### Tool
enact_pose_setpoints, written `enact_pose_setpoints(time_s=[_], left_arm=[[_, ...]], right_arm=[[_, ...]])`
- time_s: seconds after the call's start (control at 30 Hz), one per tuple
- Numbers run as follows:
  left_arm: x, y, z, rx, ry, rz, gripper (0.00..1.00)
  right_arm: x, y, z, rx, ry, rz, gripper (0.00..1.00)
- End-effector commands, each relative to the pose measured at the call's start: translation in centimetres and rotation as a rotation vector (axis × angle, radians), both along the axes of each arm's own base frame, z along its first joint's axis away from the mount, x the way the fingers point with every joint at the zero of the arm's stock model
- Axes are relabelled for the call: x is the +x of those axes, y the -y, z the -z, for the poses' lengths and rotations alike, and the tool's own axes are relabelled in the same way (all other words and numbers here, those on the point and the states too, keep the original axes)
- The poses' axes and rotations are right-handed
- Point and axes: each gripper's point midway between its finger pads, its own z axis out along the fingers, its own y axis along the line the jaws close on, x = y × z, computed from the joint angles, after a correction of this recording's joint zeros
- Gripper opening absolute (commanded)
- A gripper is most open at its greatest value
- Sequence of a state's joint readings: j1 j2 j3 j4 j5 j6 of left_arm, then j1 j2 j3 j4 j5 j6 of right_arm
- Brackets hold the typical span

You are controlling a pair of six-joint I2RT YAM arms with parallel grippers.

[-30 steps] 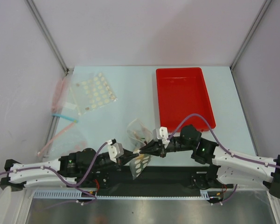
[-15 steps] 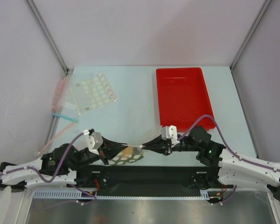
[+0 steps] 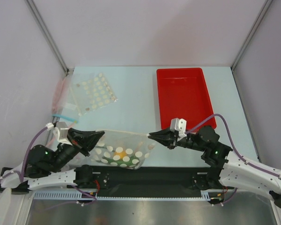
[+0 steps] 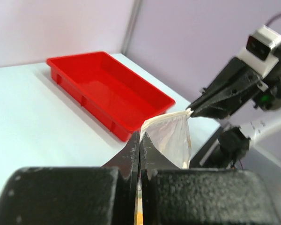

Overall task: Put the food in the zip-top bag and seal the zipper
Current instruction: Zip the zipper food storage bag at the center of the board.

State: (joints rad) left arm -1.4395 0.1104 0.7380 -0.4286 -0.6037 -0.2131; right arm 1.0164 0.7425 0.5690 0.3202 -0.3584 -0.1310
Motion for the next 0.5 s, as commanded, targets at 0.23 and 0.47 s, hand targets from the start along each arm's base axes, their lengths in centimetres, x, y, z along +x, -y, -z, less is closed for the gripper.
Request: enact_pose_setpoints(time_s=[0.23,0.47], left_arm=[[3.3,-5.4,-0.9,-0.256,-0.038,-0.281,0.00],[4.4,-4.1,0.1,-0.168,-0.021,-0.367,0.00]], right_arm=[[4.9,4.0,0.7,0.028,-0.067,0.263,0.00],[5.5,4.9,0.5,0.049,-0.086,0.276,0.00]])
